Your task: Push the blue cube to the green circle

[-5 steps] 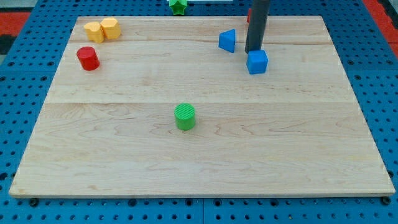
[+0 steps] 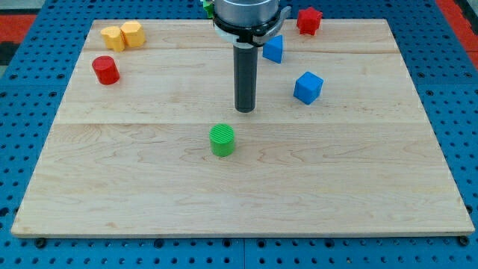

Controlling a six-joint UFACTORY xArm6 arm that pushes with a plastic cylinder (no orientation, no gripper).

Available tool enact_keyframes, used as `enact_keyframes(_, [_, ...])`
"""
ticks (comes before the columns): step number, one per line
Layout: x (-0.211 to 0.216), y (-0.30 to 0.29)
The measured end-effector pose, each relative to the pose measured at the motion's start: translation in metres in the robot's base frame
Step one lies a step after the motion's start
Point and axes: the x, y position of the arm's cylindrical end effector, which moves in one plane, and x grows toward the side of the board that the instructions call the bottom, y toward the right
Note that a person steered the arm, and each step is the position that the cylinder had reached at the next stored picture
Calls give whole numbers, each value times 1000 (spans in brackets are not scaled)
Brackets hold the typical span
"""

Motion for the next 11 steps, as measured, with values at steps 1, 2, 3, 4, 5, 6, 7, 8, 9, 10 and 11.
enact_keyframes(1, [-47,3])
enact_keyframes(2, [-93,54])
enact_keyframes(3, [-87,153])
enact_keyframes(4, [-11,170])
enact_keyframes(5, [4,114])
enact_keyframes(6, [-27,159])
enact_keyframes(7, [-41,124])
enact_keyframes(8, [-24,53])
enact_keyframes(9, [0,5])
enact_keyframes(10, [-5,3])
enact_keyframes(11, [-45,71])
